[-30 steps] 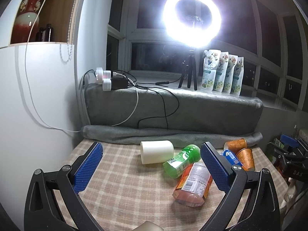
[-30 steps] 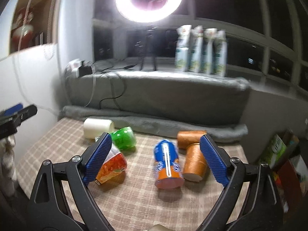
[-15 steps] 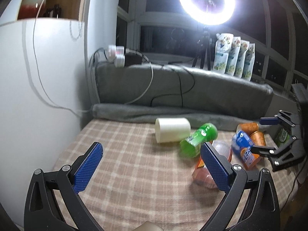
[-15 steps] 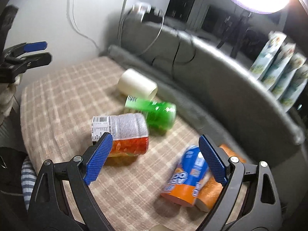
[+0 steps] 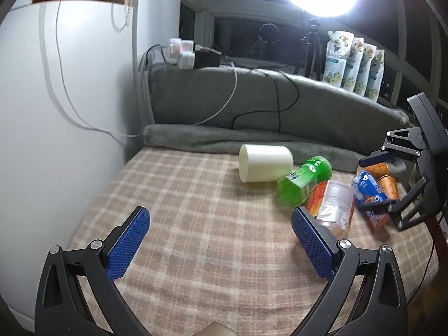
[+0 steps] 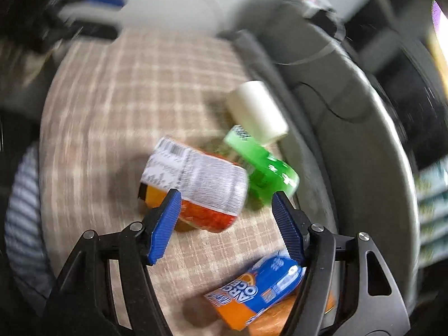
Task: Flip cup upright
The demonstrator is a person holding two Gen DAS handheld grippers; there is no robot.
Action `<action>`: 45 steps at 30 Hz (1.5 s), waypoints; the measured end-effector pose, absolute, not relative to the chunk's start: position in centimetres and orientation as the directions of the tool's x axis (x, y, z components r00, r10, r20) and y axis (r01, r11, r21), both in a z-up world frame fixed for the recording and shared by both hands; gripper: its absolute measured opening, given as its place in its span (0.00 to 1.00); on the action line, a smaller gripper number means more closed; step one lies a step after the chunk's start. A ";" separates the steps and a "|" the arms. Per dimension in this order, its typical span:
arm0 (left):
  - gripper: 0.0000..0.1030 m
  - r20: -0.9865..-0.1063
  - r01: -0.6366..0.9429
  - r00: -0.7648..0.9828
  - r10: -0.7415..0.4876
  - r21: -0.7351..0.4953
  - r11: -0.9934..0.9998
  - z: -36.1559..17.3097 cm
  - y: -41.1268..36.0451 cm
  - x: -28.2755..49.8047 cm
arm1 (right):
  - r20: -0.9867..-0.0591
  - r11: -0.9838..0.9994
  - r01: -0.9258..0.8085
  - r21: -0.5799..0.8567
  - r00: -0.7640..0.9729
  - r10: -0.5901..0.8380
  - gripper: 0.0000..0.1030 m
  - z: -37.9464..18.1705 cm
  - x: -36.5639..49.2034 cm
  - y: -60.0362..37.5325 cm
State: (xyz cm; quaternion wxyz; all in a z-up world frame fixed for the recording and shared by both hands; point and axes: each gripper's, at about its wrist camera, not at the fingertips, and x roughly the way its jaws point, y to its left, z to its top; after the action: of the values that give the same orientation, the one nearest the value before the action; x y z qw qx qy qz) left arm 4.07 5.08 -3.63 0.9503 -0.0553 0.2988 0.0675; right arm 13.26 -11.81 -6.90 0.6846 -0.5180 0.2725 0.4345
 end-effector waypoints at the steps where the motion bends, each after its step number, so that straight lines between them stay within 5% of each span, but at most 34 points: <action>1: 0.98 -0.581 -0.168 0.808 0.099 -0.065 0.984 -3.8 5.3 4.1 | -0.829 0.033 -0.874 -0.484 0.470 0.303 0.68 -7.4 12.8 -11.4; 11: 0.98 -0.606 -0.220 0.784 0.133 -0.072 0.973 -4.5 7.1 4.8 | -0.815 -0.328 -0.747 -0.579 0.527 0.239 0.71 -11.6 10.8 -9.0; 21: 0.98 -0.623 -0.238 0.770 0.141 -0.076 0.968 -5.0 7.9 5.9 | -0.877 -0.326 -0.815 -0.480 0.442 0.187 0.81 -13.4 14.2 -6.1; 35: 0.98 -0.631 -0.224 0.767 0.117 -0.093 0.970 -5.4 8.0 6.0 | -0.943 0.067 -0.973 -0.219 0.229 0.244 0.81 -11.5 17.6 -5.4; 45: 0.98 -0.621 -0.177 0.781 0.070 -0.114 0.978 -4.9 7.0 5.1 | -0.865 0.581 -0.758 0.296 0.045 0.500 0.81 -10.6 19.0 -10.4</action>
State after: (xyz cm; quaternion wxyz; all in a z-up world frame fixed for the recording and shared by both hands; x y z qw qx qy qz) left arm 5.13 7.03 -4.91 0.9400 -0.0831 0.3244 0.0657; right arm 19.01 -10.41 -10.64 0.7126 -0.1213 0.5316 0.4414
